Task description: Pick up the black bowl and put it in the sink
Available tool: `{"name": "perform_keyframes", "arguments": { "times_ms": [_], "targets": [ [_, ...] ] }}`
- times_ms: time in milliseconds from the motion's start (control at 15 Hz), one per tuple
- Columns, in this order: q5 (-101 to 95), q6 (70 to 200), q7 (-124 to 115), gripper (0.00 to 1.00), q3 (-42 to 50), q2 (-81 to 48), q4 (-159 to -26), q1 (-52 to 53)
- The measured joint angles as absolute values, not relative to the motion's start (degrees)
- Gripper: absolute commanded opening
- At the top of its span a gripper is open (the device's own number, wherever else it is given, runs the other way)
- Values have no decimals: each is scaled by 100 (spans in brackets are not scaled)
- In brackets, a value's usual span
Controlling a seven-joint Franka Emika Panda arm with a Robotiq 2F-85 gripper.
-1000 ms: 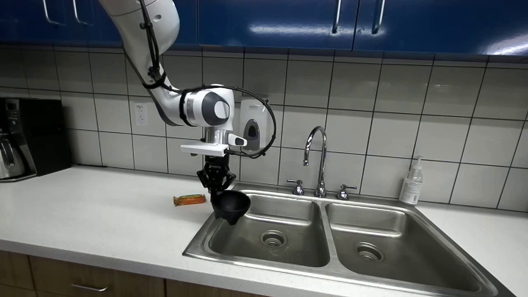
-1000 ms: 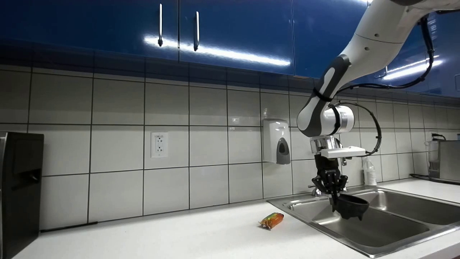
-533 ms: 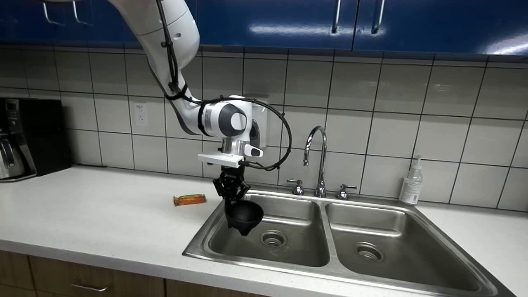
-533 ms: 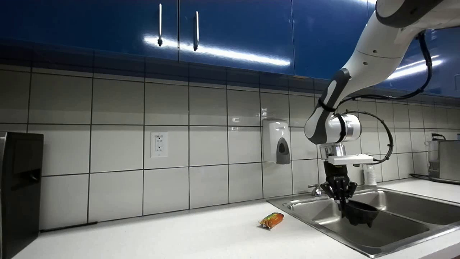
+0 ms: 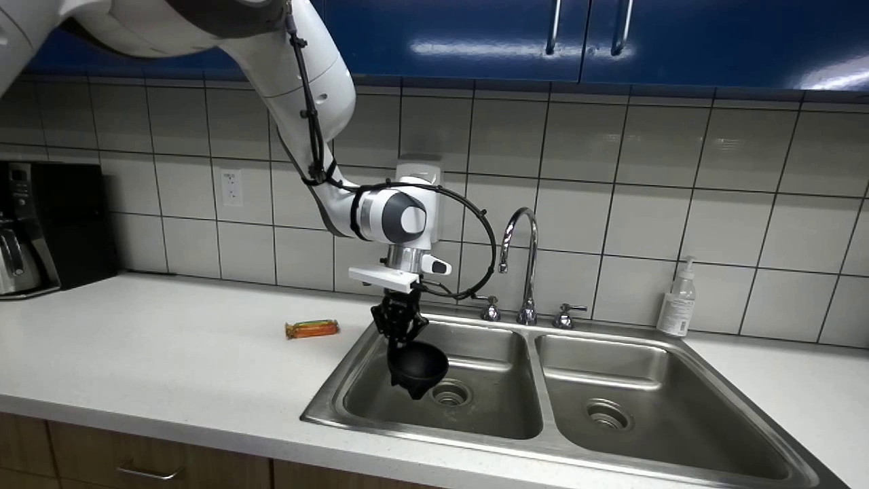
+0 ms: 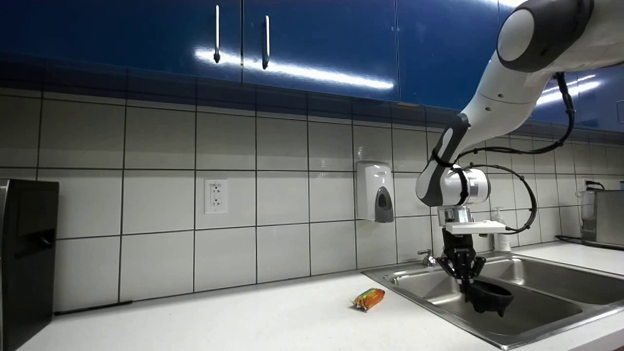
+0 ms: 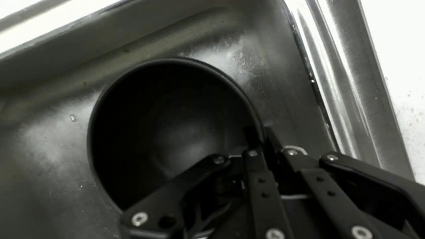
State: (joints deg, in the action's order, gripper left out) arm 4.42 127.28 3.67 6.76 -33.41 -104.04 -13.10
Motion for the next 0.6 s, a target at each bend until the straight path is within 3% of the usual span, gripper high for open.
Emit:
{"name": "perform_keyframes", "arguments": {
  "times_ms": [600],
  "targets": [
    [738,12324,142,2,690,-4292,-9410,-1520]
  ]
}}
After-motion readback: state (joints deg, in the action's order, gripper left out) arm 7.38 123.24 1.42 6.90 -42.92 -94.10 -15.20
